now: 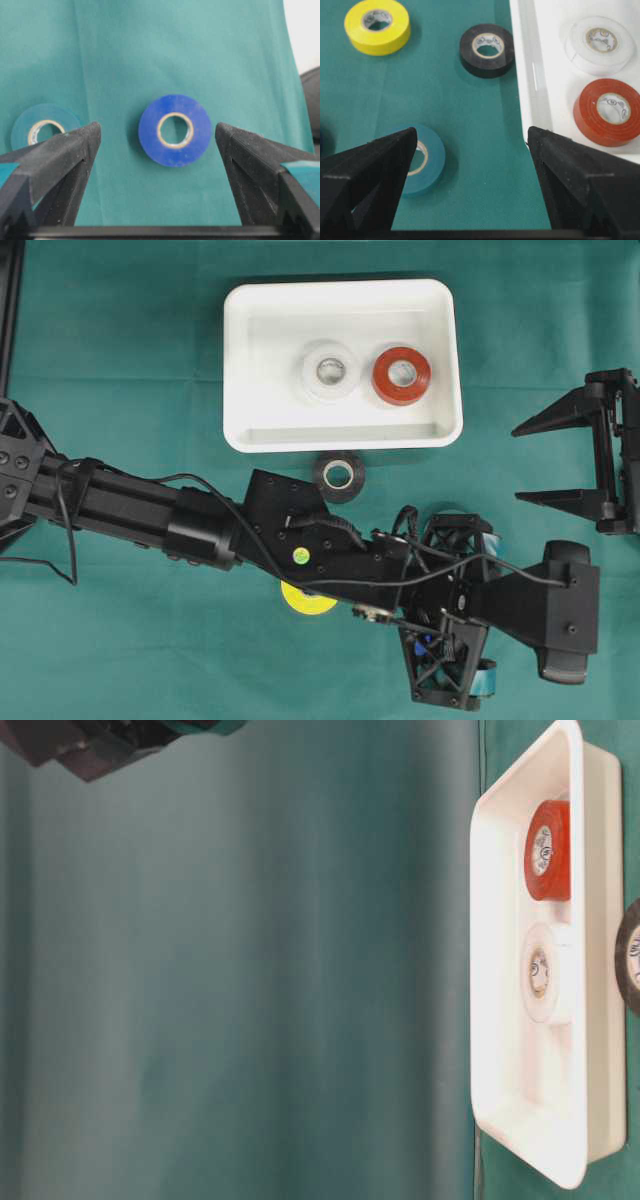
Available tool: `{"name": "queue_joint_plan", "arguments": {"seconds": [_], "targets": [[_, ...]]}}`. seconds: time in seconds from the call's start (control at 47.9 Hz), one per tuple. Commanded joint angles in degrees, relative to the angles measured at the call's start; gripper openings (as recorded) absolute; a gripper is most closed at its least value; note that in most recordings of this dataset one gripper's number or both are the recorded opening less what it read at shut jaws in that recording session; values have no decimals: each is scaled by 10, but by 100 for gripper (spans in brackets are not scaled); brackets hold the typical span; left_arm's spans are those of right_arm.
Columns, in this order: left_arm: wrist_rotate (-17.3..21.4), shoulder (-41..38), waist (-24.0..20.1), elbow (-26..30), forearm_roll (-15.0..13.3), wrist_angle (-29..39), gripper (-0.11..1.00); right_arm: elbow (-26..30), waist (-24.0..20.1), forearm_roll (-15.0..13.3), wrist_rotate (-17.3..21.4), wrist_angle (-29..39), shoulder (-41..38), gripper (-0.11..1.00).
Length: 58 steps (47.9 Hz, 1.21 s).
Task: Pick up the tape from a random location and place it into the white case.
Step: 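Lower the left gripper into the blue roll's hole and close it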
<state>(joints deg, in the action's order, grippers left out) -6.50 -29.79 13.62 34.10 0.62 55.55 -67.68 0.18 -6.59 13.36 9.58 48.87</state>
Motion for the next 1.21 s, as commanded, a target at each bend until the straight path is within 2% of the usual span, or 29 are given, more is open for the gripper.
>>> {"name": "queue_joint_plan", "arguments": {"seconds": [0.0,0.835,1.189], "targets": [[1,13,2,11,3,-3,97,15,-1,-1,-1,-2,-2,87],[0,4,-2,-5,3,-17,97,15,-1,-1,-1,-2,-2,87],[-2,-15,-9,-41,3,-49,97,15,-1,-1,-1,-3,-4,87]]}}
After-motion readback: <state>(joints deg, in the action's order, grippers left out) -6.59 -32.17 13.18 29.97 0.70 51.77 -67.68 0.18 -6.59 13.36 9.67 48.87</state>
